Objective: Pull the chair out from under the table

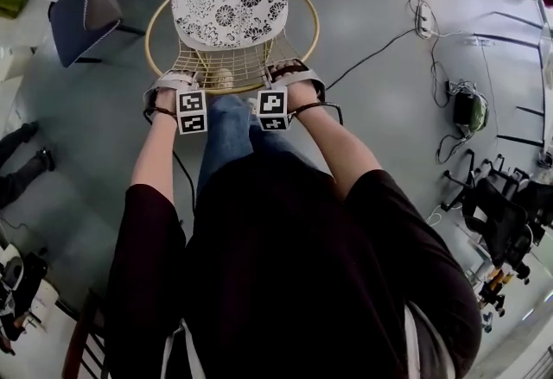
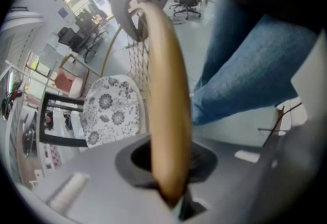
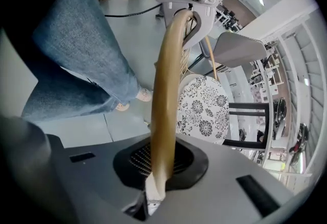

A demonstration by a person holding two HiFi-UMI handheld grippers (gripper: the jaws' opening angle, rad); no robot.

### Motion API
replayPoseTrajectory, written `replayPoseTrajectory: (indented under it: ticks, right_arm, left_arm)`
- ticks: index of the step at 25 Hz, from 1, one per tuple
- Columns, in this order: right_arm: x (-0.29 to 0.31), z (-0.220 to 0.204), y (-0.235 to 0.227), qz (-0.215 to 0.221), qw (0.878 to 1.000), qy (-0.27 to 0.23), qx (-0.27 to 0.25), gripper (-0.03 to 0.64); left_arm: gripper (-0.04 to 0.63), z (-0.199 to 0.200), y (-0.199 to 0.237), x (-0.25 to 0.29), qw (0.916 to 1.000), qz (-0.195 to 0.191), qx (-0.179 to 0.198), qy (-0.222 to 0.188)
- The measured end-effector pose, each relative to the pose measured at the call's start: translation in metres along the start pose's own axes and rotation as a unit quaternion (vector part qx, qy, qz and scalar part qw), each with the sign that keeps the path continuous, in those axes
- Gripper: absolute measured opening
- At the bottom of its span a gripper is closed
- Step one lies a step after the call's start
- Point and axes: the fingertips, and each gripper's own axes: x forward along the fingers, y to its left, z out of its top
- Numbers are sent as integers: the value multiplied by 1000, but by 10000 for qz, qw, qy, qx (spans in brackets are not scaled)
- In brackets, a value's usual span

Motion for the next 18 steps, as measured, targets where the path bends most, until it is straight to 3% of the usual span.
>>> replayPoseTrajectory:
  ticks: [8,18]
  right_arm:
    - [0,-6,-5,57,9997,-66,-218,25]
    - [-10,0,-12,327,9994,10,120,25]
  left_arm:
    - [60,6,1,0,9998,-125,-156,-40]
    - [58,-4,10,-14,9997,-226,43,-108]
